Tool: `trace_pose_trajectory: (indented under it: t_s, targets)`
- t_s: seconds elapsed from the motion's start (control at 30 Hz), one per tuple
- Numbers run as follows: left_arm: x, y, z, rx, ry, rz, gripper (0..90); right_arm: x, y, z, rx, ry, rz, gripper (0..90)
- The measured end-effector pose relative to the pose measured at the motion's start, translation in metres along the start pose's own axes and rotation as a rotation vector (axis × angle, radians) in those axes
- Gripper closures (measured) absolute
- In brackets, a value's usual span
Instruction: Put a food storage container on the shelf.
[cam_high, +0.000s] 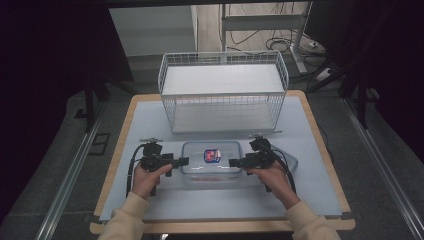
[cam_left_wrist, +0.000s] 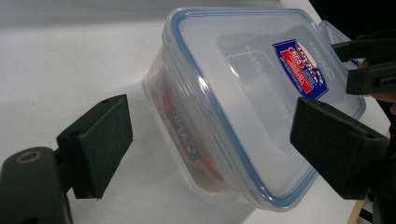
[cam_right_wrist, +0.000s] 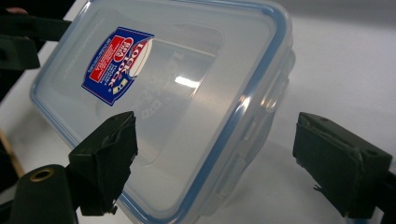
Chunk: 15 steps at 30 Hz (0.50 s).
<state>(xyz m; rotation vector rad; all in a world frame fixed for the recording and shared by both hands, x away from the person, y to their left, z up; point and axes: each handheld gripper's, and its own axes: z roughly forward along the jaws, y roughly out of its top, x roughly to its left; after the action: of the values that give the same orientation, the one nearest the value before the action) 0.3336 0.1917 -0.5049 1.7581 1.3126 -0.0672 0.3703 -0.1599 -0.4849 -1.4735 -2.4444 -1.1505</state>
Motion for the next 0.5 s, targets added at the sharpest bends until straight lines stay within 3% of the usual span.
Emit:
trace_pose_trajectory:
  t_s: [0.13,0.33,0.37,0.4,0.43,0.47,0.5]
  targets:
    - [0.002,-0.001,0.003,0.007,-0.018,-0.011,13.8,-0.003,-0.001,0.003,0.017,0.049,0.048,15.0]
    - [0.003,-0.002,0.009,0.029,-0.044,-0.022,18.2,0.001,-0.001,0.006,0.043,0.059,0.065,14.8]
    - [0.004,-0.002,0.010,0.035,-0.053,-0.025,19.0,0.001,-0.001,0.006,0.046,0.058,0.069,14.8]
    - [0.005,-0.002,0.013,0.034,-0.090,-0.049,20.2,0.001,0.000,0.006,0.050,0.059,0.072,15.0]
    - [0.005,-0.002,0.013,0.034,-0.090,-0.049,21.7,0.001,0.000,0.006,0.050,0.059,0.072,15.0]
    - [0.005,-0.002,0.015,0.041,-0.126,-0.061,23.9,0.000,0.000,0.006,0.055,0.063,0.080,15.7]
    - [0.005,-0.002,0.015,0.041,-0.126,-0.061,25.3,0.000,0.000,0.006,0.055,0.063,0.080,15.7]
